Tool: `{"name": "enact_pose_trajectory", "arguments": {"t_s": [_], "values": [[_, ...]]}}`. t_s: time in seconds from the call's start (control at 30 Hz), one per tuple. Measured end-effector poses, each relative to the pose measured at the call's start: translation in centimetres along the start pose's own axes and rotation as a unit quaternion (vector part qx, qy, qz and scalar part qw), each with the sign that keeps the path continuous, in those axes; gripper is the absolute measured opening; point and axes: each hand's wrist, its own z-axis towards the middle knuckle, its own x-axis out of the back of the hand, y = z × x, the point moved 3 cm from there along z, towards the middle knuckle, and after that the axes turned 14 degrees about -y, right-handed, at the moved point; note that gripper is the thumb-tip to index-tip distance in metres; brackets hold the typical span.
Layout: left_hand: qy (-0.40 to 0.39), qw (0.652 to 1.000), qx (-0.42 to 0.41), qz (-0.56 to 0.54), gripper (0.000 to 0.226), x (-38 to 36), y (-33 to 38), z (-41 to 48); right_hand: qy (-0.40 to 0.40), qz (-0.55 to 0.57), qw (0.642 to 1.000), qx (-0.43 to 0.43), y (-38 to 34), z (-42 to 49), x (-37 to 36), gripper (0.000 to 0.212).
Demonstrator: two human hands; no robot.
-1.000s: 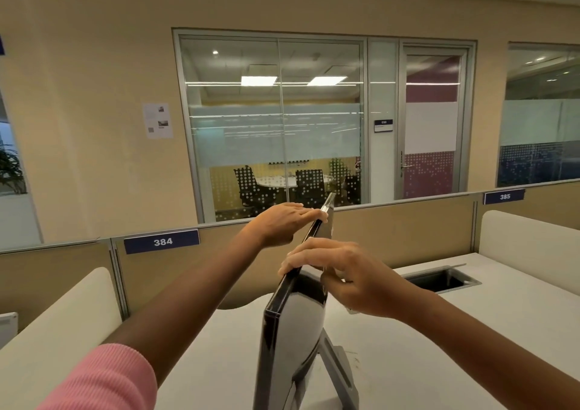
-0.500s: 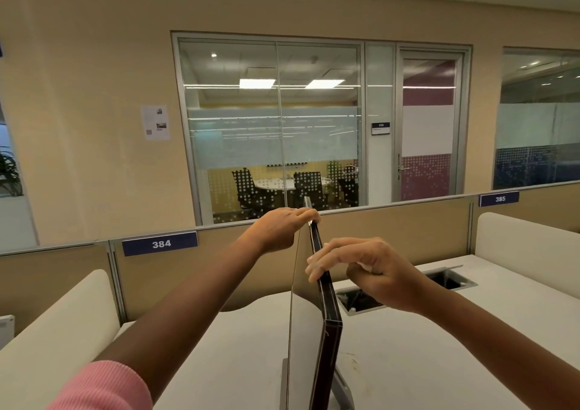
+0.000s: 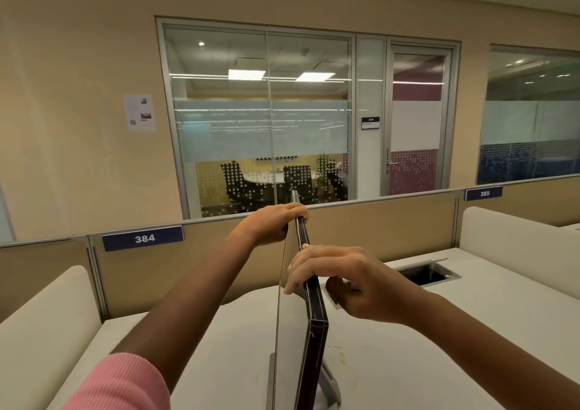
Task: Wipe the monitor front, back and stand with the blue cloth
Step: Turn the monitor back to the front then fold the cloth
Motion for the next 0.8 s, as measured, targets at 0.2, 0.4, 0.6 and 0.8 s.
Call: {"name": "enact_pose_trajectory", "arguments": {"t_s": [0.2,0.4,0.6,0.8], "values": [[0.059,0.998,-0.004,-0.030,0.042,-0.6,-0.3,-0.1,0.000,0.004,1.000,0.014,0.9,0.1,0.1,0.040],[0.063,0.998,0.005,-0.029,0.043,-0.4,-0.5,-0.5,0.002,0.017,0.999,0.031,1.3,0.3,0.4,0.038],[0.058,0.997,0.043,-0.038,0.046,-0.1,-1.0,-1.2,0.003,0.050,0.998,0.027,2.9,-0.5,0.8,0.058],[0.058,0.993,0.094,-0.037,0.047,0.2,-1.6,-2.3,-0.004,0.090,0.996,-0.008,4.7,-1.1,1.7,0.062]]}}
